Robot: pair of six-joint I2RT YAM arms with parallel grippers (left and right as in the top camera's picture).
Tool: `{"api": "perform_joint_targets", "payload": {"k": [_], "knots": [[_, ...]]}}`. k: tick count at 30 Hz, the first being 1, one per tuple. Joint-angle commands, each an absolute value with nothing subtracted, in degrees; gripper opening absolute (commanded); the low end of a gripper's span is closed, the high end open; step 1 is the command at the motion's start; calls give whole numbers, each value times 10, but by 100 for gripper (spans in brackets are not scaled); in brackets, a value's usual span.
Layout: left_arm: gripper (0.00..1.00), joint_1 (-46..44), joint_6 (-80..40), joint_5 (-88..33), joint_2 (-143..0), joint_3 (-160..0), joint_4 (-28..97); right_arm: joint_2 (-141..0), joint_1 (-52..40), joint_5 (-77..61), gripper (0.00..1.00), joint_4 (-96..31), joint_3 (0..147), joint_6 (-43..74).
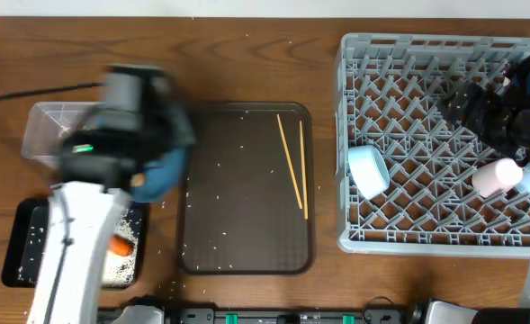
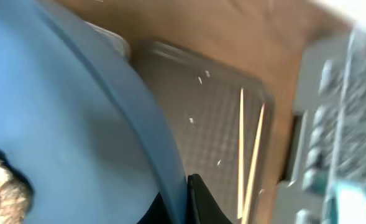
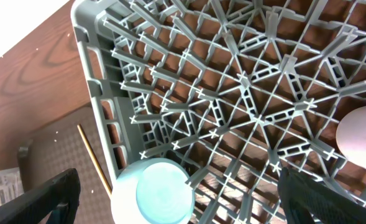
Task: Sort waste into correct bins and load items into the dishwasher rack
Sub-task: 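Lift the blue plate left and tip its food onto the black tray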
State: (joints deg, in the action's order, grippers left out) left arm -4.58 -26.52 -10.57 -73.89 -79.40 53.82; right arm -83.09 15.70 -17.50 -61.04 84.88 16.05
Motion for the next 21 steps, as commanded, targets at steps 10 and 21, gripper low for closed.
{"api": "perform_joint_targets", "payload": {"k": [10,21], "knots": [[6,430,-48,-581,-713,-726,585,-832,153,-173,95,-611,850,154],[6,728,211,-900,-701,-548,597,-832,153,-173,95,-611,850,154]]}}
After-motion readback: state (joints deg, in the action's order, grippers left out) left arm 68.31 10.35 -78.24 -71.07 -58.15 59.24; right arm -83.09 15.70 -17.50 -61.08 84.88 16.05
